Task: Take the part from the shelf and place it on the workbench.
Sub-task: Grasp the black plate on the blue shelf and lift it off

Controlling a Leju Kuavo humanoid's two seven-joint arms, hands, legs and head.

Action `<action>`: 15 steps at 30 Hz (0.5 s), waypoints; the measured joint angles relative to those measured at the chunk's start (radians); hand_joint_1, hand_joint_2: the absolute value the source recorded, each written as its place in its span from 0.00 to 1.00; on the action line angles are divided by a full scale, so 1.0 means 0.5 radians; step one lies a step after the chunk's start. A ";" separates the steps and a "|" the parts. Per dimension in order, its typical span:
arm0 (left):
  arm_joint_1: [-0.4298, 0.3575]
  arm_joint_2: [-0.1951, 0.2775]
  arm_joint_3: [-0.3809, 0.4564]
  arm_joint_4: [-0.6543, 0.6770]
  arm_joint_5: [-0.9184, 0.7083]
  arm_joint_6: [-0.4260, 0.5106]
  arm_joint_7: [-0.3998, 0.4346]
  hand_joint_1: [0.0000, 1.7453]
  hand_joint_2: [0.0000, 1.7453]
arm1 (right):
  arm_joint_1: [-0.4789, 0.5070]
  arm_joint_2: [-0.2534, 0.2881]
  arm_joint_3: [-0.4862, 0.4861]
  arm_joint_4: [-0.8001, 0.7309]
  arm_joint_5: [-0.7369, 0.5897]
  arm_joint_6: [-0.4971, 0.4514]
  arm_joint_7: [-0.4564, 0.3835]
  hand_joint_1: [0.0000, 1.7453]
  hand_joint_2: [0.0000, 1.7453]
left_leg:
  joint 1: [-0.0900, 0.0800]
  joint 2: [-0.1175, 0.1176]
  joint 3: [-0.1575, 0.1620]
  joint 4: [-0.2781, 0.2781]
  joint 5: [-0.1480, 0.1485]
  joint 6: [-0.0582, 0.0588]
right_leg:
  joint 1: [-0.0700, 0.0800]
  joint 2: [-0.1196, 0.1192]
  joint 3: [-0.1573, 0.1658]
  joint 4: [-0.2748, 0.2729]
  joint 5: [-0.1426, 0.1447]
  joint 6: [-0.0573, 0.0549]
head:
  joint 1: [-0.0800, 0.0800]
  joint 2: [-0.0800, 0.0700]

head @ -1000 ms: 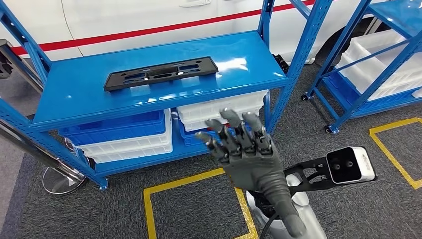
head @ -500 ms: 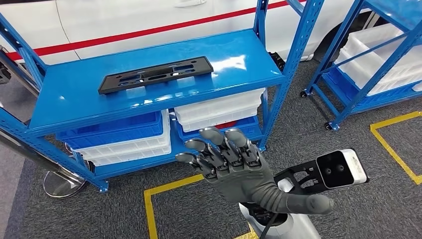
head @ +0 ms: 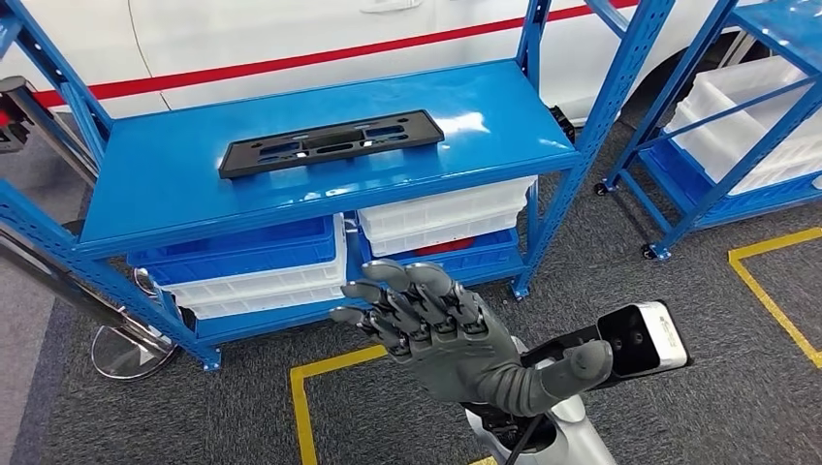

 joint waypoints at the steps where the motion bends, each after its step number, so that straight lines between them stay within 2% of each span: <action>1: 0.000 0.000 -0.001 0.000 -0.001 -0.001 -0.001 0.00 0.00 | 0.006 0.000 0.000 0.000 0.007 0.000 0.000 0.00 0.00 | -0.004 0.000 -0.001 0.007 -0.009 -0.007 | 0.007 0.000 0.040 -0.089 0.026 -0.012 | -0.001 0.000; 3: 0.000 -0.001 -0.005 0.000 -0.004 -0.002 -0.003 0.00 0.00 | 0.019 0.000 -0.002 -0.001 0.019 0.000 -0.001 0.00 0.00 | -0.006 0.001 -0.005 0.014 -0.021 -0.025 | 0.018 0.004 0.065 -0.150 0.020 -0.026 | -0.001 0.000; 6: -0.003 0.000 -0.014 0.000 -0.007 -0.002 -0.002 0.00 0.00 | 0.031 0.000 -0.004 -0.004 0.028 -0.001 0.000 0.00 0.00 | -0.003 0.003 -0.007 0.047 -0.053 -0.058 | 0.005 0.008 0.085 -0.173 0.019 -0.046 | -0.003 0.000; 8: -0.003 0.000 -0.017 0.000 -0.009 -0.002 -0.002 0.00 0.00 | 0.033 0.001 -0.004 -0.005 0.034 -0.004 0.001 0.00 0.00 | 0.010 0.003 -0.089 0.219 -0.141 -0.085 | -0.004 0.004 0.104 -0.185 0.015 -0.060 | -0.005 0.000; 10: -0.001 0.000 -0.021 0.001 -0.011 -0.002 0.001 0.00 0.00 | 0.040 0.002 -0.004 -0.004 0.042 -0.011 0.006 0.00 0.00 | 0.027 0.003 -0.234 0.480 -0.235 -0.107 | -0.005 0.002 0.112 -0.185 0.005 -0.067 | -0.006 0.000; 11: 0.000 0.000 -0.023 0.001 -0.012 -0.002 0.002 0.00 0.00 | 0.044 0.002 -0.005 -0.003 0.046 -0.015 0.011 0.00 0.00 | 0.035 0.004 -0.286 0.556 -0.238 -0.114 | -0.006 0.003 0.118 -0.184 -0.001 -0.066 | -0.006 0.000; 12: 0.001 0.000 -0.026 0.001 -0.013 -0.002 0.002 0.00 0.00 | 0.047 0.002 -0.005 -0.002 0.048 -0.019 0.015 0.00 0.00 | 0.041 0.004 -0.303 0.559 -0.202 -0.119 | -0.007 0.005 0.126 -0.184 -0.007 -0.064 | -0.006 0.000; 13: 0.001 0.000 -0.028 0.002 -0.013 -0.002 0.002 0.00 0.00 | 0.048 0.002 -0.006 -0.001 0.049 -0.022 0.018 0.00 0.00 | 0.045 0.004 -0.279 0.478 -0.128 -0.121 | -0.008 0.007 0.139 -0.184 -0.015 -0.060 | -0.006 0.000; 14: 0.001 0.001 -0.030 0.003 -0.013 -0.002 0.002 0.00 0.00 | 0.048 0.002 -0.006 0.000 0.050 -0.023 0.021 0.00 0.00 | 0.047 0.004 -0.226 0.344 -0.038 -0.119 | -0.009 0.009 0.153 -0.184 -0.025 -0.055 | -0.006 0.000; 15: 0.001 0.001 -0.031 0.004 -0.013 -0.002 0.003 0.00 0.00 | 0.047 0.002 -0.007 0.001 0.051 -0.023 0.022 0.00 0.00 | 0.045 0.004 -0.168 0.211 0.025 -0.112 | -0.009 0.010 0.166 -0.185 -0.034 -0.047 | -0.006 0.000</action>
